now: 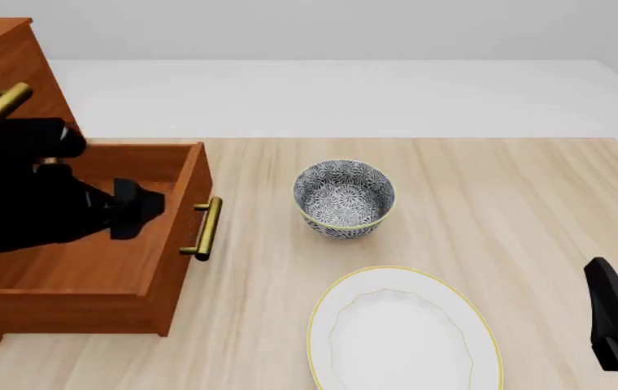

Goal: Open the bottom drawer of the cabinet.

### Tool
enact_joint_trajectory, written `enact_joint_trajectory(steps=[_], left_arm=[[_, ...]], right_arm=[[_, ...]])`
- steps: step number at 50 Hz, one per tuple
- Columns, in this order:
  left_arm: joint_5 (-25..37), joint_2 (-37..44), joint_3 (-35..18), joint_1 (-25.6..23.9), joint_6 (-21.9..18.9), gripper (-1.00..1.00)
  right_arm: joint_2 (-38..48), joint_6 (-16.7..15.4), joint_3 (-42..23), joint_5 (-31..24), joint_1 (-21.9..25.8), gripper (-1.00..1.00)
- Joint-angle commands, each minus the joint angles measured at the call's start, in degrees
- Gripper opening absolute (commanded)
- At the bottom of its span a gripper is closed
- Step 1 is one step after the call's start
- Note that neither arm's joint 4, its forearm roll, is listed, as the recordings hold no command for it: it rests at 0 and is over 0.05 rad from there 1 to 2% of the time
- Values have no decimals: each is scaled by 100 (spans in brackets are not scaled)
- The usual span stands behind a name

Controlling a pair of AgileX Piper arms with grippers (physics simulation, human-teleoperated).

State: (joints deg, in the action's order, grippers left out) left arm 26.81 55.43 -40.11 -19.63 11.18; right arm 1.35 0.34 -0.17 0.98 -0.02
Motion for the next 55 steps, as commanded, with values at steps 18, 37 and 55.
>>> enact_joint_trajectory(steps=[18,37,55], left_arm=[[2282,-2975,-1177,-174,-101,100],[3494,-4509,-2729,90,-376,100],[3798,-5543,-3868,-22,-729,100]], right_arm=[[-3,-1,0,-1,0,100],[1,0,0,0,0,100],[3,0,0,1,-1,100]])
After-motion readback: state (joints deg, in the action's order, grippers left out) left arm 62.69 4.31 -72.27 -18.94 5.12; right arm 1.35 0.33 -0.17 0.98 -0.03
